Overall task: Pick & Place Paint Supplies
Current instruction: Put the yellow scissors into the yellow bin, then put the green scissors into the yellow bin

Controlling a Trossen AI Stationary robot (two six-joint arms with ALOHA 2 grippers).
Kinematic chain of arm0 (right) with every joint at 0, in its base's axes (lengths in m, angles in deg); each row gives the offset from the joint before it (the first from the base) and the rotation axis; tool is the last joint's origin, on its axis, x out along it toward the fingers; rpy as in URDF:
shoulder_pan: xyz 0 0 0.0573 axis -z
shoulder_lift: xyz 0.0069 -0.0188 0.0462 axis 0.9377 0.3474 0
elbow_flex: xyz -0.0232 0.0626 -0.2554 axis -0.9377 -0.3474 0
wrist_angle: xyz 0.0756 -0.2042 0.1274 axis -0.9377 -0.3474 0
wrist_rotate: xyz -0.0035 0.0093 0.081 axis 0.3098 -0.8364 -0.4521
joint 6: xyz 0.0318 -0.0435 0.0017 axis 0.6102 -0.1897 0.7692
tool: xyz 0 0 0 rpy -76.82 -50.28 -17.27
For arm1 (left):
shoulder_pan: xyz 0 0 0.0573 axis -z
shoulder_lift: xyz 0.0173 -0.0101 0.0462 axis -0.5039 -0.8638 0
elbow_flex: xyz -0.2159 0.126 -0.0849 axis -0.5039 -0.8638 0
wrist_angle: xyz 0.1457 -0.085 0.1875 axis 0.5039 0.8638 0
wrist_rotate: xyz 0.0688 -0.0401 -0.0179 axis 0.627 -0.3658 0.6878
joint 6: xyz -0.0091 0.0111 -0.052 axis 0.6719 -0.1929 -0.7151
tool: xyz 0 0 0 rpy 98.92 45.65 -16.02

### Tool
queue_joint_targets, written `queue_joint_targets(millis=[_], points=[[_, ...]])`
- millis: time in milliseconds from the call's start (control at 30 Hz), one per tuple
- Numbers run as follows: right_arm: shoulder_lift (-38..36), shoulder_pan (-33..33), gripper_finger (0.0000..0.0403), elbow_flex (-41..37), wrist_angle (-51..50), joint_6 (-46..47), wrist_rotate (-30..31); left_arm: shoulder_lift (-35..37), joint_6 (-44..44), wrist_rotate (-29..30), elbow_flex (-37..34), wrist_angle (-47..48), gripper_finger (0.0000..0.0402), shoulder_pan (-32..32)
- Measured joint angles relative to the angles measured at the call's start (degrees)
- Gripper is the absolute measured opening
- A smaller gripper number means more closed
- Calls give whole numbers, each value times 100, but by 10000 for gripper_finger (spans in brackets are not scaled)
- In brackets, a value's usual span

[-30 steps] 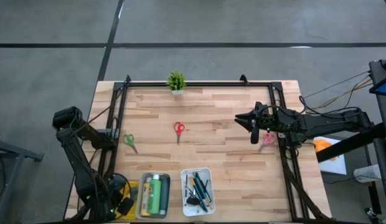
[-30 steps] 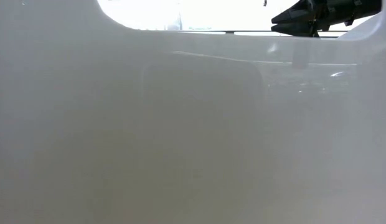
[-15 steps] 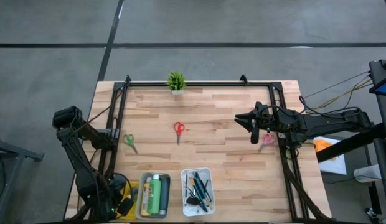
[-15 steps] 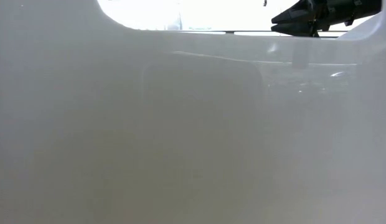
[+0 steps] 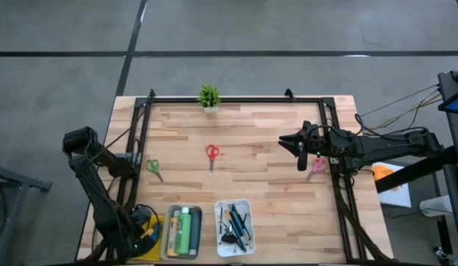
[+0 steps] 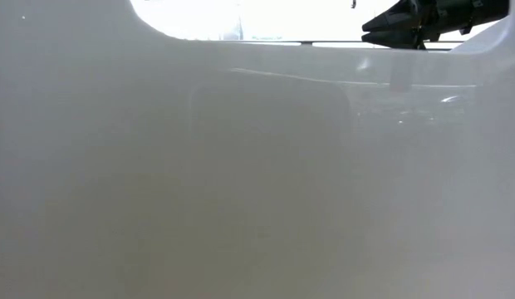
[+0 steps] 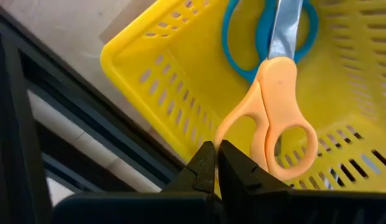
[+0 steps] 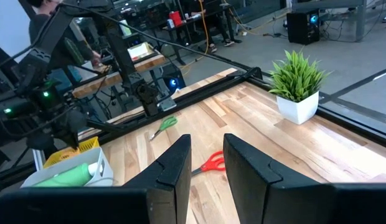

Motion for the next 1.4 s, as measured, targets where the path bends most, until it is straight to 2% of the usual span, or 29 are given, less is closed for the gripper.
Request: queue_joint_targets(millis=[767, 1133, 1400], points=[[0, 1, 93, 0, 0, 0, 0, 94, 39, 79, -19, -106, 10, -3], [0, -1, 93, 0, -1, 0, 0, 204, 24, 267, -17, -173, 72, -3], [0, 0, 93, 0, 0, 0, -2, 680, -301, 270, -15, -72, 78, -101]])
